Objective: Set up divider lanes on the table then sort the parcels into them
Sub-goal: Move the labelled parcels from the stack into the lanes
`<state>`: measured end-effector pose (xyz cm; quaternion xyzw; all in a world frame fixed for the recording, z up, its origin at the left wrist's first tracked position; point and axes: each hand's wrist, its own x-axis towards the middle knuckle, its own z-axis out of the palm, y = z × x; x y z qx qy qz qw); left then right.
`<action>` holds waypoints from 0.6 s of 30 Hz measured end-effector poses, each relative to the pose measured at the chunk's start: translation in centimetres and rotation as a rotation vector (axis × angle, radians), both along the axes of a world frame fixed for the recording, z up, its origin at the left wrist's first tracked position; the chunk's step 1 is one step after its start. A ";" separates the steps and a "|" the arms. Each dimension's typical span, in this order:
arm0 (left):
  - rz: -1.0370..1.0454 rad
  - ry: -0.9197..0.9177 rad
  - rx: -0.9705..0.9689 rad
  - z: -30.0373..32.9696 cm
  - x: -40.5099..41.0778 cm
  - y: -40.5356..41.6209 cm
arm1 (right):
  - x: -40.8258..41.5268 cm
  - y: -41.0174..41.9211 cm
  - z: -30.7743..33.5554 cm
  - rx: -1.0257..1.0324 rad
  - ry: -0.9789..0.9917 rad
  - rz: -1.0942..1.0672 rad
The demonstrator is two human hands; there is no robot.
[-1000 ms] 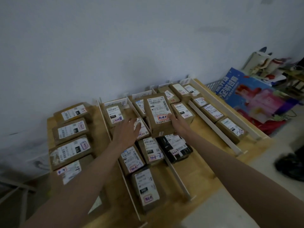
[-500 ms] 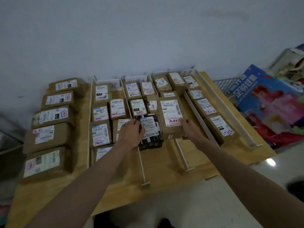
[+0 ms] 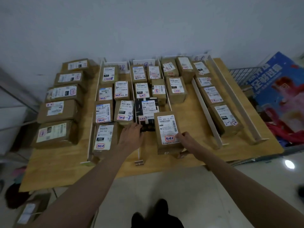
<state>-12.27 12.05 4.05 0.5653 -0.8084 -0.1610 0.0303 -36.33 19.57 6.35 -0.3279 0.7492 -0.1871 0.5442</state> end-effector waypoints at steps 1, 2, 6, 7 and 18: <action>0.012 0.008 0.007 -0.2 0.3 0.3 | 0.3 0.4 -0.2 0.017 -0.008 0.008; 0.027 0.018 0.013 -0.5 0.5 0.6 | 0.6 0.7 -0.6 0.024 -0.010 0.020; 0.088 0.025 0.058 -1.6 1.5 2.3 | 1.6 1.7 -2.0 0.045 0.017 0.072; 0.092 0.008 0.069 -1.9 1.7 2.8 | 1.8 1.8 -2.3 0.055 0.020 0.080; 0.079 -0.125 0.207 -4.2 1.8 6.1 | 3.5 0.1 -5.1 0.101 -0.013 0.157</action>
